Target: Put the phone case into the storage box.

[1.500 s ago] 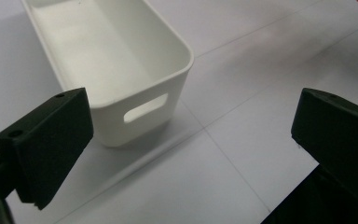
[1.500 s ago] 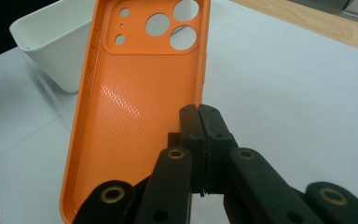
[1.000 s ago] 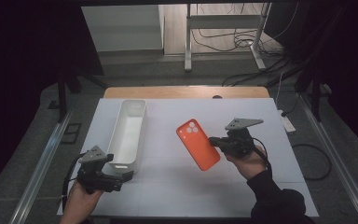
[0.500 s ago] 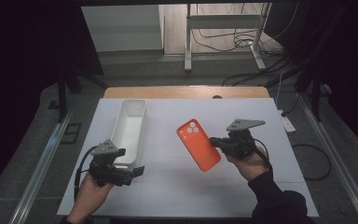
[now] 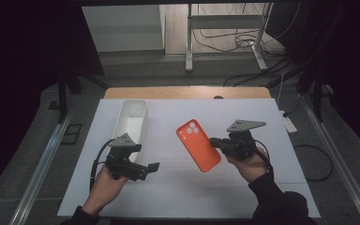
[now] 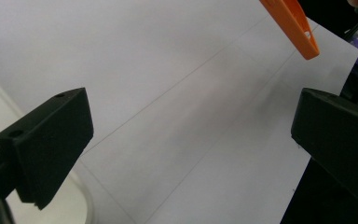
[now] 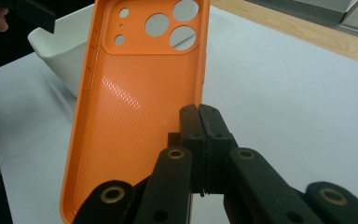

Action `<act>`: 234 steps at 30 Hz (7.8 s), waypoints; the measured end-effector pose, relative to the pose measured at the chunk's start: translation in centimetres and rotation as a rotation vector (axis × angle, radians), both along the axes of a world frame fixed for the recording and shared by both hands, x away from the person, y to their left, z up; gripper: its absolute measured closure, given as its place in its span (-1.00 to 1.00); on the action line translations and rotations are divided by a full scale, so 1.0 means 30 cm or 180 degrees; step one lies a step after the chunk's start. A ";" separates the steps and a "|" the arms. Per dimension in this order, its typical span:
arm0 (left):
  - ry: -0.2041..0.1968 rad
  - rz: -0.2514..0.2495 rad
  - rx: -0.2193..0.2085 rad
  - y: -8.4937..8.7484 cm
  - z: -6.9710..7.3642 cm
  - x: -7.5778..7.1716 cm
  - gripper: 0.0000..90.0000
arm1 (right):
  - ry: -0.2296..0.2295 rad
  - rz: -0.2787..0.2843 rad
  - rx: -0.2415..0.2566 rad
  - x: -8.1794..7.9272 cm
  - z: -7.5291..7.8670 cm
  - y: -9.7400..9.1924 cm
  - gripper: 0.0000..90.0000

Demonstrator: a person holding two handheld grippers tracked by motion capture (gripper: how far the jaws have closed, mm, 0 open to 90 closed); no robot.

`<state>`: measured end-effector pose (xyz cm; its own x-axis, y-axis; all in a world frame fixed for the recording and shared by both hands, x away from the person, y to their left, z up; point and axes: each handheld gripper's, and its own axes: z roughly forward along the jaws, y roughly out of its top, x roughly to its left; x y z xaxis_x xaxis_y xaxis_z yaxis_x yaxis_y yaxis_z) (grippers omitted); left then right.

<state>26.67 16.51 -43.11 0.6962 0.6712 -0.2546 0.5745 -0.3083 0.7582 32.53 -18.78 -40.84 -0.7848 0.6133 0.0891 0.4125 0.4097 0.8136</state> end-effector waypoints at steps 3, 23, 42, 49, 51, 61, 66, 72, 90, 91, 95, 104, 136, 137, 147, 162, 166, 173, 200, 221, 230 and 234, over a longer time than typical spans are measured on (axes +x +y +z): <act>0.0013 -0.0020 -0.0021 -0.009 0.001 0.009 -1.00 | -0.0012 0.0004 0.0004 -0.001 0.000 0.002 0.97; 0.0273 -0.0200 -0.0285 -0.073 -0.014 0.089 -1.00 | -0.0068 0.0043 0.0016 -0.010 0.001 0.018 0.97; 0.0550 -0.0376 -0.0668 -0.147 -0.027 0.153 -1.00 | -0.0137 0.0091 -0.0008 -0.023 -0.002 0.045 0.97; 0.0596 -0.0380 -0.0715 -0.172 -0.026 0.167 -1.00 | -0.0157 0.0122 -0.0013 -0.031 -0.004 0.059 0.97; 0.0605 -0.0382 -0.0700 -0.179 -0.025 0.171 -1.00 | -0.0163 0.0147 -0.0010 -0.033 -0.005 0.063 0.97; 0.0585 -0.0394 -0.0788 -0.200 -0.022 0.181 -1.00 | -0.0171 0.0200 -0.0011 -0.050 -0.007 0.089 0.97; 0.0622 -0.0404 -0.0905 -0.196 -0.025 0.192 -1.00 | -0.0190 0.0232 -0.0007 -0.056 -0.006 0.098 0.97; 0.0672 -0.0407 -0.0912 -0.201 -0.033 0.198 -0.84 | -0.0205 0.0247 0.0001 -0.063 -0.005 0.105 0.97; 0.0921 -0.0521 -0.1202 -0.185 -0.044 0.206 0.39 | -0.0251 0.0272 -0.0004 -0.071 -0.004 0.113 0.97; 0.0933 -0.0515 -0.1211 -0.184 -0.045 0.206 0.45 | -0.0256 0.0275 -0.0010 -0.071 -0.005 0.114 0.97; 0.1036 -0.0519 -0.1328 -0.181 -0.051 0.206 0.69 | -0.0267 0.0283 -0.0037 -0.075 -0.011 0.120 0.97; 0.1213 -0.0422 -0.1437 -0.177 -0.060 0.209 0.87 | -0.0285 0.0294 -0.0084 -0.076 -0.020 0.127 0.95; 0.0777 -0.0581 -0.0903 -0.141 -0.035 0.198 0.86 | 0.0447 0.0283 0.0205 -0.026 -0.054 0.066 -1.00; 0.0766 -0.0593 -0.0899 -0.140 -0.034 0.197 0.86 | 0.0450 0.0322 0.0216 -0.028 -0.059 0.065 -1.00; 0.0689 -0.0722 -0.0881 -0.135 -0.030 0.195 0.86 | 0.0547 0.0567 0.0111 -0.035 -0.080 0.054 -1.00; 0.0645 -0.0937 -0.0940 -0.160 -0.023 0.189 0.86 | 0.0560 0.0786 0.0090 -0.052 -0.098 0.097 -1.00; 0.0622 -0.1007 -0.0967 -0.166 -0.019 0.187 0.86 | 0.0589 0.0807 0.0047 -0.061 -0.101 0.113 -1.00; 0.0602 -0.1125 -0.1021 -0.181 -0.013 0.183 0.86 | 0.0668 0.0880 0.0030 -0.068 -0.101 0.130 -1.00; 0.0500 -0.1630 -0.1242 -0.222 0.009 0.162 0.83 | 0.1087 0.1502 0.0503 -0.052 -0.090 0.109 0.80; 0.0085 -0.0951 -0.0608 -0.181 0.076 0.142 0.14 | 0.0616 0.1105 0.0229 -0.071 -0.049 0.092 0.89; -0.0046 -0.0731 -0.0477 -0.157 0.094 0.140 -0.41 | 0.0355 0.0885 0.0071 -0.082 -0.036 0.090 0.89; -0.0152 -0.0626 -0.0338 -0.154 0.094 0.137 -0.69 | 0.0314 0.0788 0.0050 -0.079 -0.035 0.082 0.89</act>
